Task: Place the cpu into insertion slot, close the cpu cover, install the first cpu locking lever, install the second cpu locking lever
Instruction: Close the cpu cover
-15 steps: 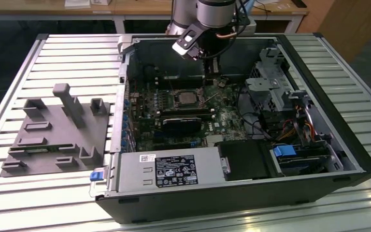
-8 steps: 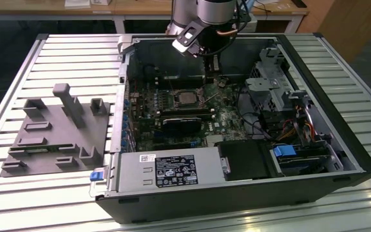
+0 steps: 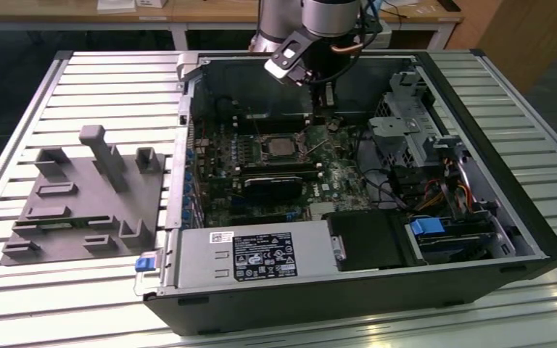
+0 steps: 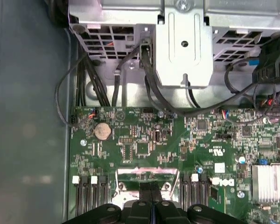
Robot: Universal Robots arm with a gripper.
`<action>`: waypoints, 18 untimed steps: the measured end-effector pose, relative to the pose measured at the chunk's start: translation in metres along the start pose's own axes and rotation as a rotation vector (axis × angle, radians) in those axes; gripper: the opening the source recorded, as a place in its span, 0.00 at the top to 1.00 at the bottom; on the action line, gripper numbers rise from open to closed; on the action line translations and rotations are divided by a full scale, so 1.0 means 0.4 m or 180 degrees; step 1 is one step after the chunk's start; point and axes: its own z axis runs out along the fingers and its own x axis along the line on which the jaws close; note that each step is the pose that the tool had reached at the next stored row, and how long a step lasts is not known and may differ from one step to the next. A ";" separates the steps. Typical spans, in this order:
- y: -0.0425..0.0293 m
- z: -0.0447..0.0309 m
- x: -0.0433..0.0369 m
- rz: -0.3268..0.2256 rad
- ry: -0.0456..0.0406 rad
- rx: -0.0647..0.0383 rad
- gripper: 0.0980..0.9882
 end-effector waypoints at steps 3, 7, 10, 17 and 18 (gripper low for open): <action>0.011 0.001 0.000 0.0000 0.0000 0.0000 1.00; 0.023 0.002 0.001 0.0000 0.0001 0.0000 1.00; 0.036 0.003 0.001 0.0001 0.0000 0.0000 1.00; 0.065 0.005 0.002 0.0001 0.0000 0.0000 1.00; 0.069 0.005 0.002 0.0000 -0.0001 0.0000 1.00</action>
